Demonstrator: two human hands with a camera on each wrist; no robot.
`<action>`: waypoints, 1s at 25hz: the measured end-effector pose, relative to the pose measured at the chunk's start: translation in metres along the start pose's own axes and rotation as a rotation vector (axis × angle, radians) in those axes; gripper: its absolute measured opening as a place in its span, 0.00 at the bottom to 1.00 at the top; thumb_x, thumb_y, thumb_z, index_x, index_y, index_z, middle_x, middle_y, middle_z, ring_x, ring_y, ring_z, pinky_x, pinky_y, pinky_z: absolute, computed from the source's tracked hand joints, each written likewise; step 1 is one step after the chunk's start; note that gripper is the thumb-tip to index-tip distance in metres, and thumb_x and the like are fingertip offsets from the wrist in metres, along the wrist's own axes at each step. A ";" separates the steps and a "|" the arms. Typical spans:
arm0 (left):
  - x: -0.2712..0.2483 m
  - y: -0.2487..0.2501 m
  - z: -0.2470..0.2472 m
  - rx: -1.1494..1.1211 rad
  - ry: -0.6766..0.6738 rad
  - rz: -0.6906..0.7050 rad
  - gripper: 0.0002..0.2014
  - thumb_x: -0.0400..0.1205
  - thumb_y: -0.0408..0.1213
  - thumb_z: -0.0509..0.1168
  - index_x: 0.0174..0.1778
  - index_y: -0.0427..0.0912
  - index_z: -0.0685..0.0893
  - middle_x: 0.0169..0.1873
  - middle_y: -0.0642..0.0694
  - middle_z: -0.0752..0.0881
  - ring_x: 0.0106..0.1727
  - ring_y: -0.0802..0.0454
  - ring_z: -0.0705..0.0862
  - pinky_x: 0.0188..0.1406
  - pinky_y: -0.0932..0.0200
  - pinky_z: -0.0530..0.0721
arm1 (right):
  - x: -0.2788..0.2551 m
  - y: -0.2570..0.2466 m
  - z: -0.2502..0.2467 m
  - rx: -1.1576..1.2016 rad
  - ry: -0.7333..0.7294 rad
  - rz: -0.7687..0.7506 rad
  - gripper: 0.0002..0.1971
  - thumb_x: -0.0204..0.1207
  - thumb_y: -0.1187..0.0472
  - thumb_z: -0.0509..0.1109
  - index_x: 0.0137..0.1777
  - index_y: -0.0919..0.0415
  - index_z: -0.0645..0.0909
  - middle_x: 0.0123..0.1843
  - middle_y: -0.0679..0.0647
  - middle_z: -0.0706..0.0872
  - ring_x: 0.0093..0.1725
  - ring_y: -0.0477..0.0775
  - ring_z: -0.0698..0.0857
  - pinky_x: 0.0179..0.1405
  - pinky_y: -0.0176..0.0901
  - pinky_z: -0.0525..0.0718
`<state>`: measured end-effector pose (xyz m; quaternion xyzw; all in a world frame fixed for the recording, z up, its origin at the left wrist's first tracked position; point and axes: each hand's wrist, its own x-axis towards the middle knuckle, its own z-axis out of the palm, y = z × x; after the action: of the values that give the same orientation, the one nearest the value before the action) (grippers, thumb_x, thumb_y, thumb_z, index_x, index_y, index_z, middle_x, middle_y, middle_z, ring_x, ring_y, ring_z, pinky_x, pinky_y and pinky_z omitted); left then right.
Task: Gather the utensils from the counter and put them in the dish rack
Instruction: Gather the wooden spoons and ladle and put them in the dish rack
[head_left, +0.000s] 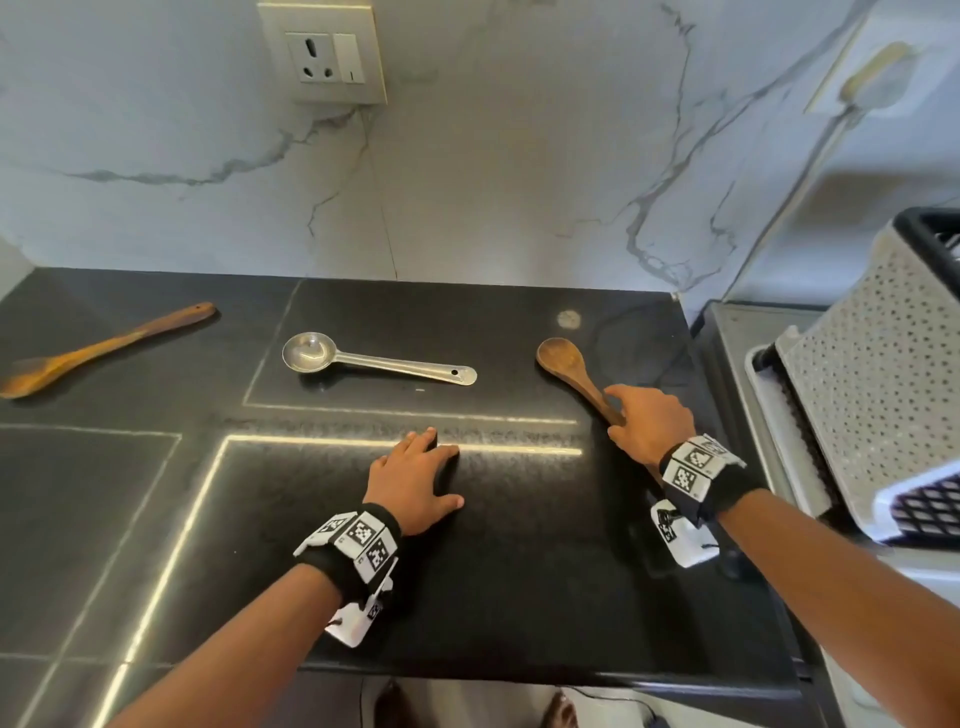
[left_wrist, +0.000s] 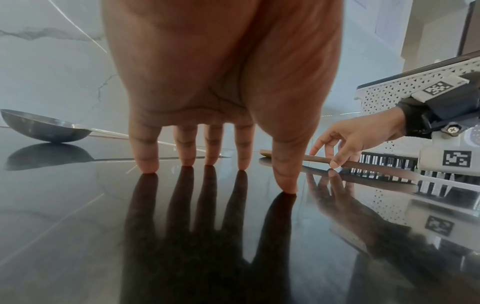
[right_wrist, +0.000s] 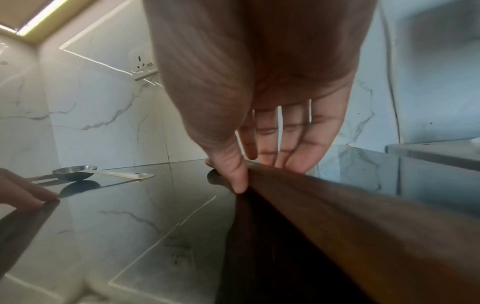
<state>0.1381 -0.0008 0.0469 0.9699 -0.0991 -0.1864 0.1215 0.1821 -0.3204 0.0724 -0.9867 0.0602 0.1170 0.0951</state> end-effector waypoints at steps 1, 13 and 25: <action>-0.001 -0.002 0.001 -0.068 0.023 0.025 0.36 0.77 0.57 0.70 0.81 0.56 0.68 0.84 0.49 0.64 0.85 0.45 0.61 0.78 0.39 0.66 | -0.008 -0.003 0.000 0.059 0.026 0.018 0.27 0.73 0.50 0.73 0.74 0.43 0.76 0.64 0.52 0.88 0.63 0.62 0.86 0.61 0.56 0.85; -0.071 -0.060 -0.020 -1.743 0.240 -0.281 0.10 0.88 0.36 0.60 0.60 0.34 0.80 0.55 0.33 0.91 0.50 0.43 0.93 0.48 0.51 0.91 | -0.088 -0.213 0.042 0.416 -0.054 -0.590 0.20 0.70 0.44 0.77 0.63 0.37 0.86 0.52 0.40 0.93 0.51 0.42 0.90 0.52 0.44 0.87; -0.132 -0.136 -0.024 -1.824 0.416 -0.449 0.09 0.88 0.31 0.59 0.62 0.38 0.80 0.55 0.38 0.91 0.57 0.42 0.89 0.51 0.49 0.89 | 0.088 -0.279 0.048 -0.197 -0.129 -0.473 0.26 0.82 0.51 0.67 0.79 0.52 0.70 0.73 0.60 0.76 0.70 0.67 0.77 0.67 0.65 0.80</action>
<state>0.0473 0.1651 0.0759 0.5122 0.2956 -0.0350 0.8056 0.2957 -0.0471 0.0540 -0.9684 -0.1900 0.1595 0.0268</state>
